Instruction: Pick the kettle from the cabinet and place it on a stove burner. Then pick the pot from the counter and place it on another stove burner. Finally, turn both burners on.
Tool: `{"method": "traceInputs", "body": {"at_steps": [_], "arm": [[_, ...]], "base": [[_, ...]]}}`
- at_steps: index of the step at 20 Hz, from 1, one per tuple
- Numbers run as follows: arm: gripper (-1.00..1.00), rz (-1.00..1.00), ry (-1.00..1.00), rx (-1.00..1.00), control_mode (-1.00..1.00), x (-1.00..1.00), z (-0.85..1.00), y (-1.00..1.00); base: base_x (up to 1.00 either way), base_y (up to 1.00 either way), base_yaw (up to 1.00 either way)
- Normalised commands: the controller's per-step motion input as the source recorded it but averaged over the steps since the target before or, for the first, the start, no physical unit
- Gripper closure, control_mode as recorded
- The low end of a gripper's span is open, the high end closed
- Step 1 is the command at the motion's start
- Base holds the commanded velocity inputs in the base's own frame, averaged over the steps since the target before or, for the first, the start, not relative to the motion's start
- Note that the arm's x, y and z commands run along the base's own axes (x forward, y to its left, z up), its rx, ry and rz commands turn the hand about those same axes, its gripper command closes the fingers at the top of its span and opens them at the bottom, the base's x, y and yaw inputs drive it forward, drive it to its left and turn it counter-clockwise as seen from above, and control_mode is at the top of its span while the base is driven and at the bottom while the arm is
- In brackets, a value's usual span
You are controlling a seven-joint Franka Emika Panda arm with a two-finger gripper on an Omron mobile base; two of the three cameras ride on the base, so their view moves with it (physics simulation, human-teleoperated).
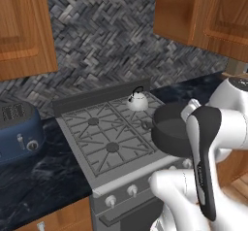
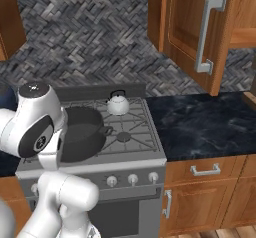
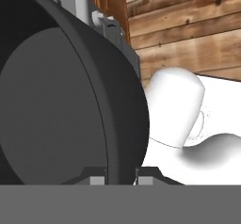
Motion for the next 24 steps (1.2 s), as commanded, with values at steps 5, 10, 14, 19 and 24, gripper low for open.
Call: {"method": "traceInputs", "body": {"at_steps": [5, 10, 14, 19, 24], "arm": [[1.00, 0.00, 0.00, 0.02, -1.00, 0.36, -0.01, -0.16], [1.00, 0.00, 0.00, 0.03, -1.00, 0.40, 0.00, -0.17], [1.00, 0.00, 0.00, 0.01, -1.00, 0.32, 0.00, -0.11], [1.00, 0.00, 0.00, 0.00, -1.00, 0.38, -0.15, -0.20], [1.00, 0.00, 0.00, 0.00, -1.00, 0.41, -0.35, -0.16]], "base": [[0.00, 0.00, 0.00], [0.00, 0.00, 0.00], [0.00, 0.00, 0.00], [0.00, 0.00, 0.00], [0.00, 0.00, 0.00]]}}
